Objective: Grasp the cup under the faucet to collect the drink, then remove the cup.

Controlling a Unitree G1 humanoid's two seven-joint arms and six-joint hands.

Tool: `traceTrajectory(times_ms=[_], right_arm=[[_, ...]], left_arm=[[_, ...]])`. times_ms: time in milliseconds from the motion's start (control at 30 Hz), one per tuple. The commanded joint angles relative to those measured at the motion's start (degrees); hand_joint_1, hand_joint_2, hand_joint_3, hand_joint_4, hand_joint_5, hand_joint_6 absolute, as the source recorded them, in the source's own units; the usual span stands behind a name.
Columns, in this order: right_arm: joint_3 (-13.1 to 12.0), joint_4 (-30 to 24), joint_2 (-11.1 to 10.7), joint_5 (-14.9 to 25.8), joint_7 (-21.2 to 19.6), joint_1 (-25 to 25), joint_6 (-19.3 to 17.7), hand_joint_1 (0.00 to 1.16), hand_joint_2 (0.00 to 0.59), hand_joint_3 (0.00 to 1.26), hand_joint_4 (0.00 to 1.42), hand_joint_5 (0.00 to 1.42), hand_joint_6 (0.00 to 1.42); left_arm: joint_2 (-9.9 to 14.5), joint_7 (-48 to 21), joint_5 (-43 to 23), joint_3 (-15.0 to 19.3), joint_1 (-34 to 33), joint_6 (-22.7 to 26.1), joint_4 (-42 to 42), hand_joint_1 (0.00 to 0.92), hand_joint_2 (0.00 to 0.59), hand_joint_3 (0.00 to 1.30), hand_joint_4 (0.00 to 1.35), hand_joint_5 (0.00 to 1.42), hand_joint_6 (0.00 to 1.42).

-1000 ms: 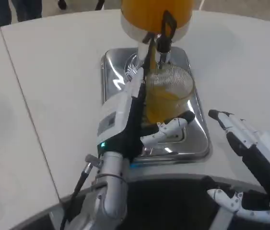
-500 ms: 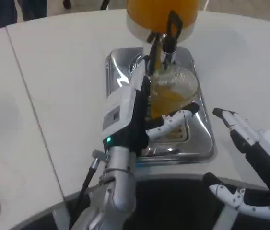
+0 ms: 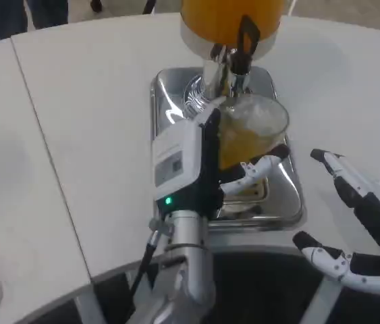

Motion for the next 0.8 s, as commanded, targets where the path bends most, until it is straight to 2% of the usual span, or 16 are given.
traceTrajectory(times_ms=[33, 100, 133, 200, 267, 600, 800], right_arm=[[-0.1, 0.5, -0.4, -0.2, 0.6, -0.3, 1.4, 0.50, 0.420, 0.02, 0.00, 0.04, 0.16], [0.1, 0.3, -0.5, -0.1, 0.9, -0.4, 1.8, 0.49, 0.420, 0.02, 0.00, 0.04, 0.16], [0.2, 0.2, -0.7, -0.2, 0.9, -0.5, 1.9, 0.49, 0.419, 0.02, 0.00, 0.04, 0.16], [0.2, 0.6, -0.8, 0.2, 1.3, -1.2, 2.4, 0.49, 0.419, 0.02, 0.00, 0.04, 0.16], [0.6, 1.5, -1.2, 0.5, 1.6, -2.4, 2.4, 0.49, 0.419, 0.02, 0.00, 0.04, 0.16], [0.7, 5.1, -2.7, 2.9, 0.0, -4.2, 1.0, 0.49, 0.423, 0.02, 0.00, 0.04, 0.16], [0.4, 5.1, -2.5, 4.3, -1.0, -3.7, 1.1, 0.49, 0.425, 0.02, 0.00, 0.04, 0.16]], left_arm=[[-3.0, 3.8, 0.0, -0.6, 0.3, 0.2, 3.1, 0.494, 0.068, 0.60, 0.85, 1.26, 1.42], [-3.6, 6.8, -0.4, -0.5, 0.4, -1.3, 3.9, 0.521, 0.068, 0.81, 1.08, 1.39, 1.42], [-3.7, 8.1, -0.5, -0.5, 0.4, -2.1, 4.4, 0.530, 0.069, 0.88, 1.13, 1.42, 1.42], [-3.8, 9.3, -1.1, -0.4, 0.3, -3.5, 5.2, 0.548, 0.061, 0.97, 1.14, 1.42, 1.42], [-3.5, 9.8, -1.5, -0.2, 0.1, -4.6, 5.7, 0.583, 0.060, 1.00, 1.14, 1.42, 1.42], [-1.6, 11.0, -2.8, 1.0, 0.1, -8.3, 6.4, 0.607, 0.060, 1.06, 1.09, 1.42, 1.42], [-0.6, 10.9, -3.3, 1.9, 0.6, -9.4, 5.1, 0.615, 0.061, 1.08, 1.08, 1.42, 1.42]])
